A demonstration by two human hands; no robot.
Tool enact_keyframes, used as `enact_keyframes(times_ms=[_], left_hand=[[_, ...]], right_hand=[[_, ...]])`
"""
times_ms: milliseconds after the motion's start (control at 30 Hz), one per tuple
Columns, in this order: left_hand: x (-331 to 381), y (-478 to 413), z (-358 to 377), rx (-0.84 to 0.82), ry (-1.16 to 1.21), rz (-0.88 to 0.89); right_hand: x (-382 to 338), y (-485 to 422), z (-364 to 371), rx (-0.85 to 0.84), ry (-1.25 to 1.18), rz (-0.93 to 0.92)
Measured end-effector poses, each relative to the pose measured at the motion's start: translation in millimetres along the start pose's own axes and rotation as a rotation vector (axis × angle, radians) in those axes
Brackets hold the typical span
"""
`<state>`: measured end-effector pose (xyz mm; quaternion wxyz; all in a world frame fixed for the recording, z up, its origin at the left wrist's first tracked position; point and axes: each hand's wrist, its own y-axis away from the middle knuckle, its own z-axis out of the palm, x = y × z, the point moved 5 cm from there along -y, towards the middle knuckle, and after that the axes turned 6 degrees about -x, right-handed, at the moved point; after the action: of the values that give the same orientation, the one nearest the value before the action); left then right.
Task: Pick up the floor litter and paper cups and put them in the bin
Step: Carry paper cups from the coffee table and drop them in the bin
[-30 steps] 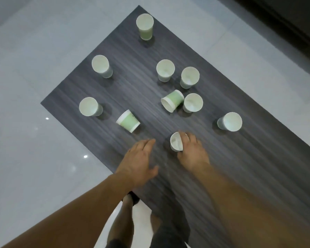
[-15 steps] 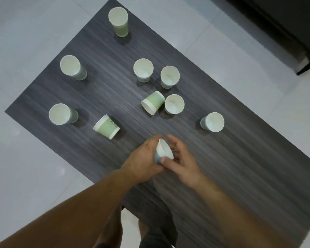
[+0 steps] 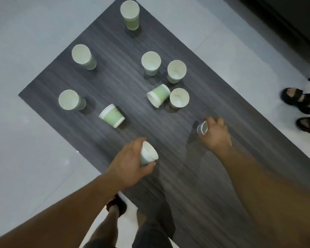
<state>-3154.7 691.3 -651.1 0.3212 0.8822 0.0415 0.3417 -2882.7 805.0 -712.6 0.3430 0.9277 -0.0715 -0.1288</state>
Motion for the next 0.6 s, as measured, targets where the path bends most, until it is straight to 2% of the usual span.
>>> enact_keyframes(times_ms=[267, 433, 600], left_hand=[[-33.6, 75.5, -50.0, 0.275, -0.090, -0.107], [-71.0, 177.3, -70.1, 0.436, 0.085, -0.255], [-116.9, 325.5, -47.8, 0.625, 0.349, -0.401]], right_hand=[[-128.5, 101.8, 44.0, -0.068, 0.028, -0.415], [-207.3, 176.9, 59.6, -0.114, 0.176, -0.631], [-279.4, 289.7, 85.1, -0.138, 0.339, -0.865]])
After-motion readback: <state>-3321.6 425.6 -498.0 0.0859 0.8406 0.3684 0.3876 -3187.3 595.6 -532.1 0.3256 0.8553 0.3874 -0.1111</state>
